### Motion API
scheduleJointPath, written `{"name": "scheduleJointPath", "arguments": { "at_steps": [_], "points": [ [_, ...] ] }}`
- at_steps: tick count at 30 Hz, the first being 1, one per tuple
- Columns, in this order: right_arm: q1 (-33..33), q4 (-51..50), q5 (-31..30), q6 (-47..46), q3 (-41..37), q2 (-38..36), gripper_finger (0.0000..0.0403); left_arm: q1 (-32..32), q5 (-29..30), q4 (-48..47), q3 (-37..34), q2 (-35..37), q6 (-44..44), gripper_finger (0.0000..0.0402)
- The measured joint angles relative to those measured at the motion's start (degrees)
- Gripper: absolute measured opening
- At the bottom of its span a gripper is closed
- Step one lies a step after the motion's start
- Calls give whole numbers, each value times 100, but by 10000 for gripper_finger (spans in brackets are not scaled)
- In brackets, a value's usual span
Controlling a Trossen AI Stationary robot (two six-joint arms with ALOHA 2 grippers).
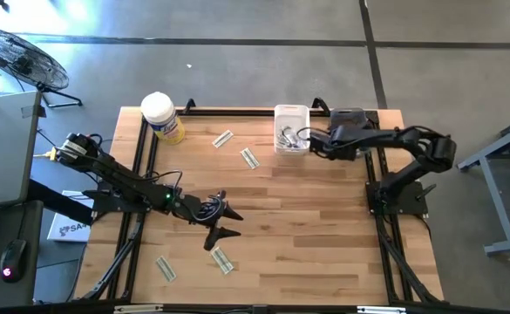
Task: Pick & Place First Aid Supplies
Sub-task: Put the green bandage into the black bin
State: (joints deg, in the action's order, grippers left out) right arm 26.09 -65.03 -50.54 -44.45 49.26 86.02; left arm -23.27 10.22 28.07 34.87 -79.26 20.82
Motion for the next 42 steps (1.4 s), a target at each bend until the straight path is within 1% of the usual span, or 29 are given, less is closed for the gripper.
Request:
{"name": "scheduleJointPath", "arguments": {
  "at_steps": [4,8,14,17,20,23,25,28,31,33,36,38,42],
  "points": [
    [239,608,117,268,-282,0,9,0,0,-8,0,0,2,239],
    [283,826,350,443,-369,0,37,0,0,-25,0,0,2,239],
    [279,653,356,444,-182,0,96,0,21,-50,0,0,4,239],
    [255,401,442,460,35,0,116,0,343,-246,0,0,231,239],
    [50,76,493,444,334,0,125,109,691,-497,0,-2,626,239],
    [-377,-128,533,414,696,0,125,290,976,-721,0,-21,793,239],
    [-777,-196,576,312,926,0,125,413,1126,-740,0,-114,886,239],
    [-1504,-146,617,135,1224,0,126,583,1280,-640,-2,-268,967,239],
    [-2241,104,775,-48,1387,0,126,768,1259,-506,0,-474,970,239],
    [-2712,498,924,-64,1402,0,126,925,1084,-362,1,-643,993,239],
    [-3373,1374,1042,-55,1288,0,126,1100,1057,-241,-2,-873,1005,239],
    [-3765,2104,1051,19,1127,0,126,1191,1171,-82,2,-1057,1004,239],
    [-4460,3703,1007,458,728,2,126,1386,1465,205,0,-1327,947,239]
  ]
}}
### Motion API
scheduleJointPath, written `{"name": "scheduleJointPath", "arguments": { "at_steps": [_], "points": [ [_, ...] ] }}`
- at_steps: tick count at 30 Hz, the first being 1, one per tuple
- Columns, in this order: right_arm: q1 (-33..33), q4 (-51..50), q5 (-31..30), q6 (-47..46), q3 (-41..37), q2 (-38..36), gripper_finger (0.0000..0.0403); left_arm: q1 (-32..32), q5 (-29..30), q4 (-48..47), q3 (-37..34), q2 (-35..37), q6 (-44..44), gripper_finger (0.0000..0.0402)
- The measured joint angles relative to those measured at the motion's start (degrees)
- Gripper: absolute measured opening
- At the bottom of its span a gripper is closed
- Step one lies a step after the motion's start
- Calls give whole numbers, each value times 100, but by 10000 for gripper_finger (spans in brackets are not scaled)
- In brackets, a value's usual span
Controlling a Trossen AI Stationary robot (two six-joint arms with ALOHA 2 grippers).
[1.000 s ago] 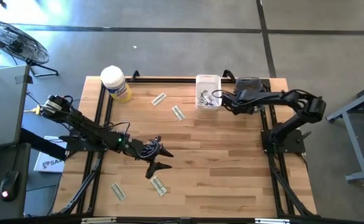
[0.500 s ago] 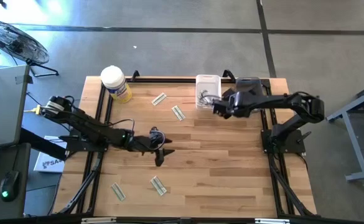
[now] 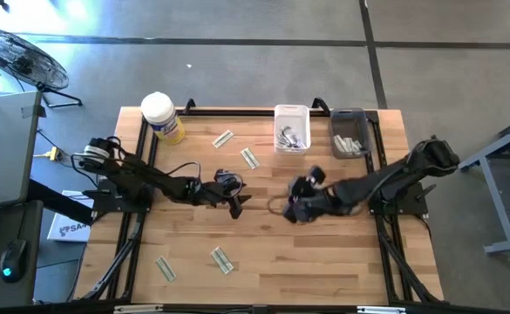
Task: Pick & Place First Aid Supplies
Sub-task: Put the green bandage into the black bin
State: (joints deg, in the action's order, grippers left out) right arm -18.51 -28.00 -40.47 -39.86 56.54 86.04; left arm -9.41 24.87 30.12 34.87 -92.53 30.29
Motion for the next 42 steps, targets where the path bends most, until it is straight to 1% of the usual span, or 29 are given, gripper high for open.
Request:
{"name": "scheduleJointPath", "arguments": {
  "at_steps": [4,8,12,14,17,20,26,31,33,38,42],
  "points": [
    [-471,1401,-123,464,-399,4,126,298,143,6,0,-85,-51,239],
    [-776,2627,-55,868,-802,4,126,687,-101,21,0,-85,-5,239],
    [-982,3695,161,1159,-1253,4,126,956,-90,46,0,-85,-28,239],
    [-1055,4221,143,1291,-1496,4,126,1098,-118,139,0,-102,-93,239],
    [-1094,4830,50,1327,-1833,4,126,1371,-374,350,7,-220,-154,239],
    [-1094,5161,72,1308,-2047,7,126,1617,-639,200,190,-404,-161,239],
    [-1092,5414,97,1295,-2186,7,126,1747,-626,-72,723,-901,-621,239],
    [-1092,5479,183,1295,-2182,7,126,1852,-129,-383,1199,-1428,-646,239],
    [-1092,5487,230,1295,-2182,7,126,1902,-17,-511,1383,-1609,-608,239],
    [-1117,5486,287,1293,-2182,7,126,1916,27,-817,1654,-2005,-554,239],
    [-1118,5485,261,1293,-2182,7,126,1912,221,-867,1725,-2150,-148,238]
  ]
}}
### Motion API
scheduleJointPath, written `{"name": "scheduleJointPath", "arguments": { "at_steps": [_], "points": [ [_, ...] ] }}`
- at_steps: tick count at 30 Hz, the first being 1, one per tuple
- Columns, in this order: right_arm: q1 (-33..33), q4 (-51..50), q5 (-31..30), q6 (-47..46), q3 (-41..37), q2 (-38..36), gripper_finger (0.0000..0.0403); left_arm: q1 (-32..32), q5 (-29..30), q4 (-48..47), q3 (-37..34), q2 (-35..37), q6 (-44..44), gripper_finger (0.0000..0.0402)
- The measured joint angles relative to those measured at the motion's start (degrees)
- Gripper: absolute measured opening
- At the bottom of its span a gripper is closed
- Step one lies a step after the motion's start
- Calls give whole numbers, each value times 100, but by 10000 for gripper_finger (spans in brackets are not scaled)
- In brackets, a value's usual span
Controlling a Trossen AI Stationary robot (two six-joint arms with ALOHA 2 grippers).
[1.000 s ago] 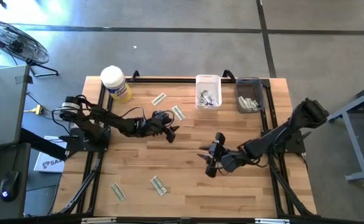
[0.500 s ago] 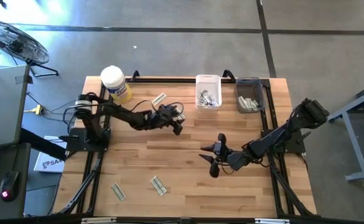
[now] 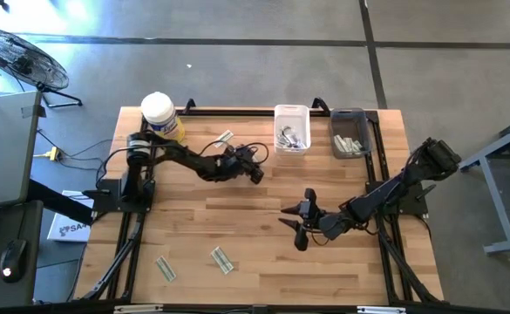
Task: Pick & Place First Aid Supplies
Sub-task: Put the green bandage into the black bin
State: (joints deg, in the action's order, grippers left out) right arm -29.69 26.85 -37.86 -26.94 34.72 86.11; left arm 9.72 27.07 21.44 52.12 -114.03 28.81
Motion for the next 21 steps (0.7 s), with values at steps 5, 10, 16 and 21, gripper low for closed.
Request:
{"name": "scheduleJointPath", "arguments": {
  "at_steps": [5,10,16,21],
  "points": [
    [0,0,-12,0,2,0,126,2,172,-148,-1,-19,128,208],
    [0,0,-9,0,2,0,126,2,275,-226,-11,-25,167,135],
    [0,0,-8,-2,4,0,126,7,323,-404,-12,-26,375,60],
    [0,0,12,-2,4,0,126,7,337,-396,-18,-32,376,40]
  ]
}}
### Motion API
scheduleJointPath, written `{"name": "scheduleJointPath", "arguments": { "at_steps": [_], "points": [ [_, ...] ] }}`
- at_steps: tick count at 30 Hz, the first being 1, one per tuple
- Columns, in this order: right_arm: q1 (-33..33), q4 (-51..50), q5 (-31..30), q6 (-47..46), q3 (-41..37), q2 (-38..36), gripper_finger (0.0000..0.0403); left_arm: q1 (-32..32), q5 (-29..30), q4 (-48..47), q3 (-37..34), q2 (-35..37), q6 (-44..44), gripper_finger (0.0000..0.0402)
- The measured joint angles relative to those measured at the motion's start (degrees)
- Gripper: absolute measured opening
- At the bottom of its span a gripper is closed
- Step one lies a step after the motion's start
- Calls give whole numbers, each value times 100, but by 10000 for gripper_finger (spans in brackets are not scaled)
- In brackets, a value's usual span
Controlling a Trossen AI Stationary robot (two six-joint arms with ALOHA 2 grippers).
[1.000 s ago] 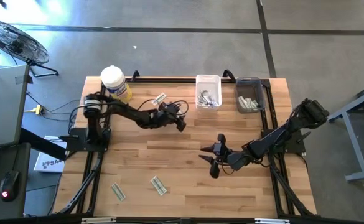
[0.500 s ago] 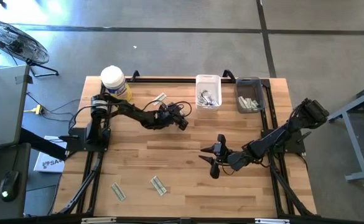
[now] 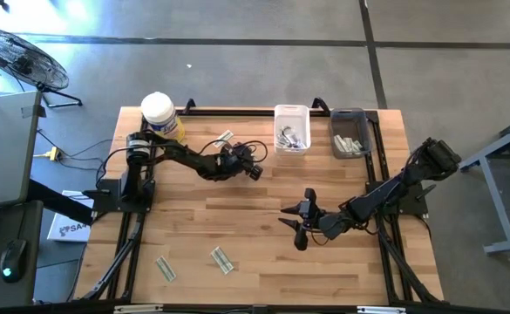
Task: Pick & Place First Aid Supplies
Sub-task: Put the green bandage into the black bin
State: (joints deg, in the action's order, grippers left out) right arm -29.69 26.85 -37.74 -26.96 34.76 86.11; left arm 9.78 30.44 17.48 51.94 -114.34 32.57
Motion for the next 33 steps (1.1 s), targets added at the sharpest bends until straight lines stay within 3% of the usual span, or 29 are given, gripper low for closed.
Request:
{"name": "scheduleJointPath", "arguments": {
  "at_steps": [5,17,22,33],
  "points": [
    [0,-7,7,0,0,0,126,-2,-77,93,-22,111,-154,61],
    [0,-111,9,-129,4,-2,126,-6,-673,231,-20,175,-351,193],
    [0,-131,3,-129,4,-4,126,-128,-671,77,-21,263,-338,202],
    [2,-178,-24,-147,4,-4,126,-763,401,-319,-20,540,-236,202]
  ]
}}
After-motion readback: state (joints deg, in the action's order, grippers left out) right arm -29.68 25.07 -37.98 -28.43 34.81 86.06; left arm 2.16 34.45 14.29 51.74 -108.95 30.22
